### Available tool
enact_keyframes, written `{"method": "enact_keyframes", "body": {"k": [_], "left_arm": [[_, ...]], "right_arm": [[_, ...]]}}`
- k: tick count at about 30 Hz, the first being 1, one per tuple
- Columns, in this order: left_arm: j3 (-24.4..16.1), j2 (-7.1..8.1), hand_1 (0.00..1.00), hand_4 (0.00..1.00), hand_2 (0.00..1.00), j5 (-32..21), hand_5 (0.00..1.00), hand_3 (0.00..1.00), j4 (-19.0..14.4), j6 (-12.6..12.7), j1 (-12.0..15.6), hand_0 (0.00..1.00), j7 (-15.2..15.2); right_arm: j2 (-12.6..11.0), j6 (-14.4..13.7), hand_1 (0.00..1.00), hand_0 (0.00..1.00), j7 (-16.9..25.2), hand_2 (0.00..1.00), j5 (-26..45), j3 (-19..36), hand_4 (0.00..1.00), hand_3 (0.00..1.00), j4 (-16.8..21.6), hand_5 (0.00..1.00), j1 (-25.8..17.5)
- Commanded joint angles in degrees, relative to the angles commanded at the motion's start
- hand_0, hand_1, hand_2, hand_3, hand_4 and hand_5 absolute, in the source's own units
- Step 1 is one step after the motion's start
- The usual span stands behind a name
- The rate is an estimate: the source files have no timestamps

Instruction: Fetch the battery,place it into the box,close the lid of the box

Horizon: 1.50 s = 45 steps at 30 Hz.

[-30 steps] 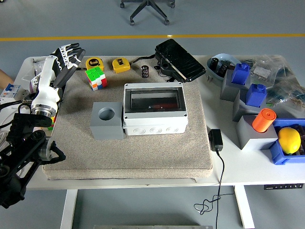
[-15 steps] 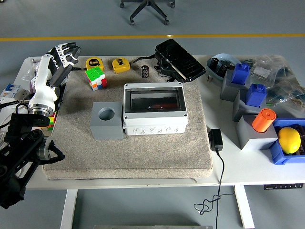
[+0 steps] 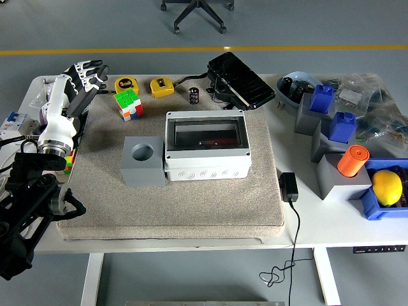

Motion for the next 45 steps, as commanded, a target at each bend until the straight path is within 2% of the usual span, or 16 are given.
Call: {"method": "enact_keyframes", "body": {"k": [31,45], "left_arm": [[-1.74,0.03,0.589,0.981,0.63,0.41,0.575,0.609,-0.64,-0.04,0.21,0.521,0.45],[-1.23,-0.1,0.58,0.979,0.624,0.27,0.573,0.602,-0.73,-0.08,0.25,0.521,0.59]], "right_arm": [[0.33,0.09,0.668,0.629,-0.1,0.677,0.66,-0.74,0.948,0.582,-0.42,0.457,0.5],[0.21,0.07,0.668,0.629,-0.08,0.677,0.49,-0.56,0.948,0.582,-0.42,0.457,0.41]]}}
